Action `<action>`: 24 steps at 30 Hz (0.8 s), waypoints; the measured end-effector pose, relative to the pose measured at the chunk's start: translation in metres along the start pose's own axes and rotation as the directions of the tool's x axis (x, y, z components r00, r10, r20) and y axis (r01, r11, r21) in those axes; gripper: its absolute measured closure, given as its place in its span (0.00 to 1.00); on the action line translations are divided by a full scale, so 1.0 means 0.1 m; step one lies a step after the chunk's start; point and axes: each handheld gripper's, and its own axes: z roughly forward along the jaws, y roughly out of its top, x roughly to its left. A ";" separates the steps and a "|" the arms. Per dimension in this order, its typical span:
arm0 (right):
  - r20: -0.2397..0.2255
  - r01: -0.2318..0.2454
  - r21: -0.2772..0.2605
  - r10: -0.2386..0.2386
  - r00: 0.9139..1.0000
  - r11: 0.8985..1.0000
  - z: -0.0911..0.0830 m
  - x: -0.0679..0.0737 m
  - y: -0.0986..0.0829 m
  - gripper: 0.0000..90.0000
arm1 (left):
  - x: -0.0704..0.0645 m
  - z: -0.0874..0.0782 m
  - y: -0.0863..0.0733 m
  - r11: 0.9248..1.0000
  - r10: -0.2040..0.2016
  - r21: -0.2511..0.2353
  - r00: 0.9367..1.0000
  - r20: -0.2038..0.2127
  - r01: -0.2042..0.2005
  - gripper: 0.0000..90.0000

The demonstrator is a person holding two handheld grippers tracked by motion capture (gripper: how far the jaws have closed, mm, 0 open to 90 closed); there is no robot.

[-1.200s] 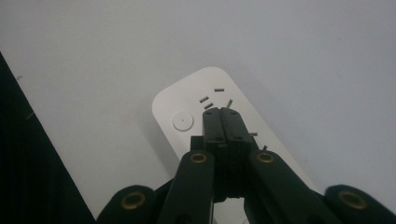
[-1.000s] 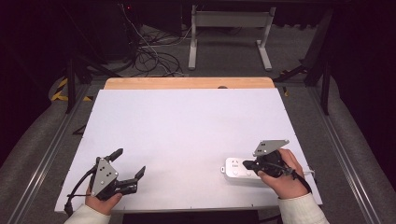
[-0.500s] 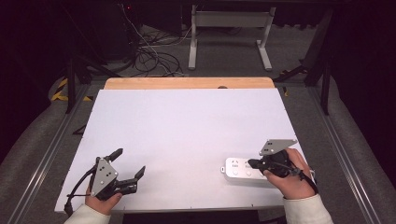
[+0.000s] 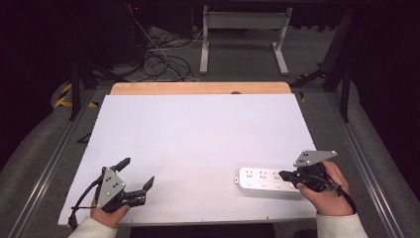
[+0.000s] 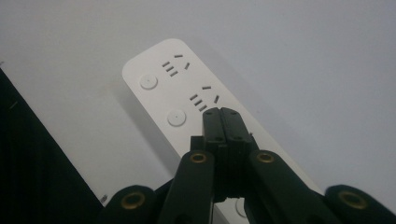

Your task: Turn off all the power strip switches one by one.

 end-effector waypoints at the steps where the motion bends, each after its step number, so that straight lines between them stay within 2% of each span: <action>1: -0.004 -0.006 0.005 0.006 1.000 1.000 0.01 0.00 -0.02 1.00 | 0.00 0.00 0.00 1.000 -0.001 0.000 1.000 0.000 0.001 0.12; 7: -0.017 -0.014 0.040 0.015 1.000 0.999 0.09 -0.02 -0.10 1.00 | 0.00 0.00 0.00 1.000 -0.001 0.003 1.000 0.001 0.001 0.12; 16: -0.050 -0.006 0.079 0.010 0.999 0.997 0.25 -0.01 -0.11 1.00 | 0.00 0.00 0.00 1.000 0.005 0.002 1.000 -0.002 -0.005 0.12; 24: -0.048 -0.009 0.108 0.014 0.999 0.994 0.33 -0.02 -0.13 1.00 | 0.00 0.00 0.00 1.000 -0.001 0.000 1.000 -0.002 0.001 0.12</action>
